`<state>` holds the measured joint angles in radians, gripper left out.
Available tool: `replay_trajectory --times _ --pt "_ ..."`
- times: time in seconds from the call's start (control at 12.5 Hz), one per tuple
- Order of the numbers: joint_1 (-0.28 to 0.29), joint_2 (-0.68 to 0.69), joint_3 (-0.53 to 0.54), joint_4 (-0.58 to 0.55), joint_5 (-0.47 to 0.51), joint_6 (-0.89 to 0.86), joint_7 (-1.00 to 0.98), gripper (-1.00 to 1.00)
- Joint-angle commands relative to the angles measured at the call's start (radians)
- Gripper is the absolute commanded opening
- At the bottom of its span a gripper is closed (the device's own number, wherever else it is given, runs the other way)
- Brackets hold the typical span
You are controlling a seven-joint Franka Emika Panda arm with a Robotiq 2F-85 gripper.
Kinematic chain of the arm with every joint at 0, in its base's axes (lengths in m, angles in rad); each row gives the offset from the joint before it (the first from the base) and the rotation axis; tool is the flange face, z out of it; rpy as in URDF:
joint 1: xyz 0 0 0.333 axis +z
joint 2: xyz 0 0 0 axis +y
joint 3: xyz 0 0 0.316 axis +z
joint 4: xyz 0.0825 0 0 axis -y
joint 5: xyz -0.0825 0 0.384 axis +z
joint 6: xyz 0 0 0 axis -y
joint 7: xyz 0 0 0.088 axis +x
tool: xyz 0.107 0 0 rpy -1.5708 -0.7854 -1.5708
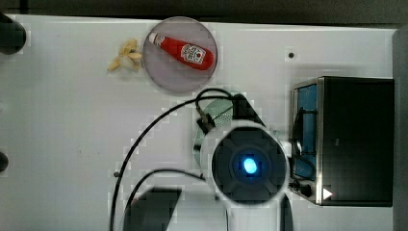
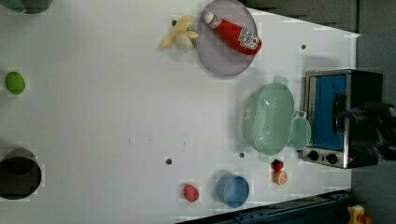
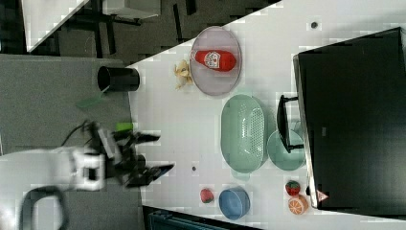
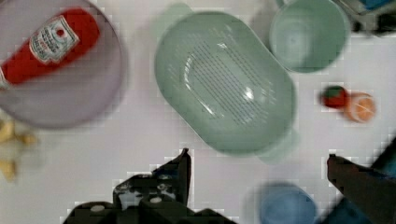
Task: Drag strainer left to right.
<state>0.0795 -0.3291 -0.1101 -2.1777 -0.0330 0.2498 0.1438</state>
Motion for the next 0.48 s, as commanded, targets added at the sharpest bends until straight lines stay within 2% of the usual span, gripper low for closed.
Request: replay_trajectory --times 0.08,0.24,0.48 --pt "-0.011 -0.009 -0.012 0.068 0.024 -0.096 -0.089 1.0" --pt "-0.011 -0.01 -0.007 0.11 0.013 -0.22 -0.089 1.0" --pt "-0.011 -0.008 -0.004 0.125 0.007 -0.25 -0.089 1.0"
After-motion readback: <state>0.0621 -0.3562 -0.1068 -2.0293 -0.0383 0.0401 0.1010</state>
